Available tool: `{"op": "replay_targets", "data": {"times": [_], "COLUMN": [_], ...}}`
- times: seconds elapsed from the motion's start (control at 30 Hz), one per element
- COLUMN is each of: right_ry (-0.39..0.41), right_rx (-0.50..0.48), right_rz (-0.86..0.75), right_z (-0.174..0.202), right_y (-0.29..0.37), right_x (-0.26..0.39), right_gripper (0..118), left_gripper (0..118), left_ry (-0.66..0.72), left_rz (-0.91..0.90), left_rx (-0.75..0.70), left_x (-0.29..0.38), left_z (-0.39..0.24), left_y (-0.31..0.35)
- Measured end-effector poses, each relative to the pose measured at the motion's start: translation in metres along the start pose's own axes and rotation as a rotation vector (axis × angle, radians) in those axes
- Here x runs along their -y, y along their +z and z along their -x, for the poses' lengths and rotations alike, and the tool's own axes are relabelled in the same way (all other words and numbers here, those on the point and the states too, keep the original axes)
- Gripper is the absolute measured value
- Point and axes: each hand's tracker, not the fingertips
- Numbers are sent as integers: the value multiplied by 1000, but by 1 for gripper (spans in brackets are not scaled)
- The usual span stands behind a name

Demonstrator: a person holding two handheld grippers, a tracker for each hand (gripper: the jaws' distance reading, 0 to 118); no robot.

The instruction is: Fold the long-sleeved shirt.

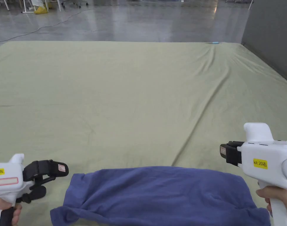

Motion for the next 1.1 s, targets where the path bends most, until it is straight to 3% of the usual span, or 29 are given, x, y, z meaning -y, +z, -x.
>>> {"op": "replay_targets", "data": {"times": [0.07, 0.23, 0.4, 0.63, 0.67, 0.7, 0.73, 0.77, 0.83, 0.9, 1.1], "right_ry": [5, 4, 8, -3, -5, -7, -8, -8, -6, -2, 10], "right_rx": [4, 1, -4, -13, -14, -15, -16, -18, -19, -20, -25], "right_rz": [10, 19, 17, 21, 23, 26, 30, 34, 40, 42, 39], "right_z": [1, 1, 3, 4, 3, 2, 2, 2, 4, 5, 16], "right_y": [-3, -5, -7, -4, -4, -4, -5, -6, -7, -7, -6], "right_x": [1, -1, -4, -3, -1, -1, 0, 0, 1, 1, -5], "right_gripper": [0, 0, 0, 0, 0, 0, 0, 0, 0, 0, 0], "left_gripper": [117, 118, 118, 116, 105, 60, 0, 2, 2, 2, 2], "left_ry": [73, -33, -33, -197, -252, -326, -341, -342, -254, -326, -343], "left_rz": [28, 64, 163, 180, 185, 168, 149, 116, 155, 116, 61], "left_rx": [28, 97, 260, 174, 144, 64, -7, -63, -23, -53, -72], "left_x": [7, 22, 23, 24, 22, 20, 17, 14, 11, 13, -5], "left_z": [17, 7, -7, -32, -33, -33, -31, -27, -17, -25, -26], "left_y": [-18, -56, -101, -117, -109, -100, -94, -92, -89, -83, -52]}}
